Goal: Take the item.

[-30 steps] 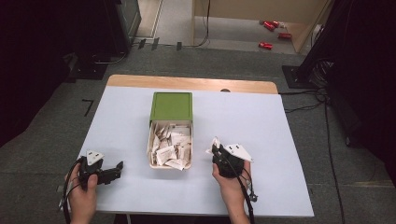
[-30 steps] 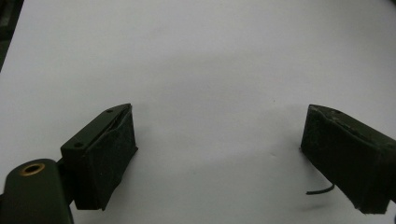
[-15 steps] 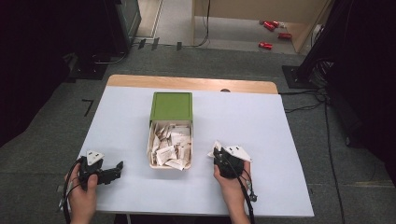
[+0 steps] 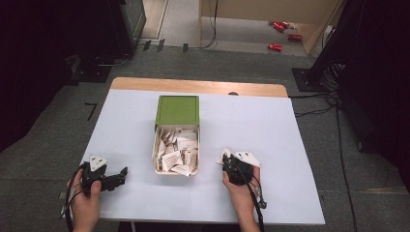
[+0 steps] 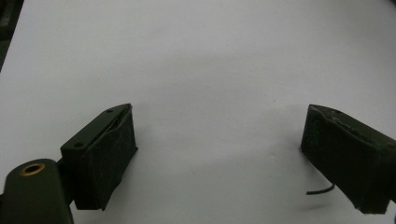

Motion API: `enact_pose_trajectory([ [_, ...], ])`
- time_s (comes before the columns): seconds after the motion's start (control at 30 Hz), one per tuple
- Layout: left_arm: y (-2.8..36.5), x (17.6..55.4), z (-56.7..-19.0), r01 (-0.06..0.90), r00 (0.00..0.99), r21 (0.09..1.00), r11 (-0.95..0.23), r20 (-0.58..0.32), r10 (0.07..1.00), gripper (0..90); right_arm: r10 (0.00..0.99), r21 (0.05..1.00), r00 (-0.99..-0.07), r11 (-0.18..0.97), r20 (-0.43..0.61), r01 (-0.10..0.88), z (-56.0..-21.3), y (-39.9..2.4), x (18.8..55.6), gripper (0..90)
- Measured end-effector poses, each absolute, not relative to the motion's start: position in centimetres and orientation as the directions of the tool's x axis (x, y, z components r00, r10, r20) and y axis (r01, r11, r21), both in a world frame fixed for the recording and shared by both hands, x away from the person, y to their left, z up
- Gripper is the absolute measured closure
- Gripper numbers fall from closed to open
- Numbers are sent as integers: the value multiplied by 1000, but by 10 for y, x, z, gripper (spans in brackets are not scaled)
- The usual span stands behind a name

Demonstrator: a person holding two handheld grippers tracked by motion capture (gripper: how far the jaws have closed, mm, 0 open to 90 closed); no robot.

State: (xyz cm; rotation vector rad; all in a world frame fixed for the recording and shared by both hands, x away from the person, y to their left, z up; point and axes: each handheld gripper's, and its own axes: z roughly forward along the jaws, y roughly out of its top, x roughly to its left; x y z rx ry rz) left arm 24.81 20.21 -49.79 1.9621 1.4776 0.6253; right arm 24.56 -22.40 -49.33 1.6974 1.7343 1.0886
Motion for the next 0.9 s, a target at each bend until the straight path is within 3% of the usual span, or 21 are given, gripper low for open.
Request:
enact_pose_trajectory([
  [0.43,202,248,-498,681,270,704,-202,15,963,107,978,799,-102,-86,181,596,-496,-227,246,657],
  [0.53,202,248,-498,681,270,703,-203,15,963,108,981,798,-87,-90,176,595,-497,-229,246,602],
  [0.57,202,248,-498,681,270,704,-202,15,963,107,983,795,-67,-95,169,600,-497,-229,246,546],
  [0.9,202,248,-498,681,270,703,-203,15,963,107,986,790,-38,-105,160,604,-496,-235,246,435],
])
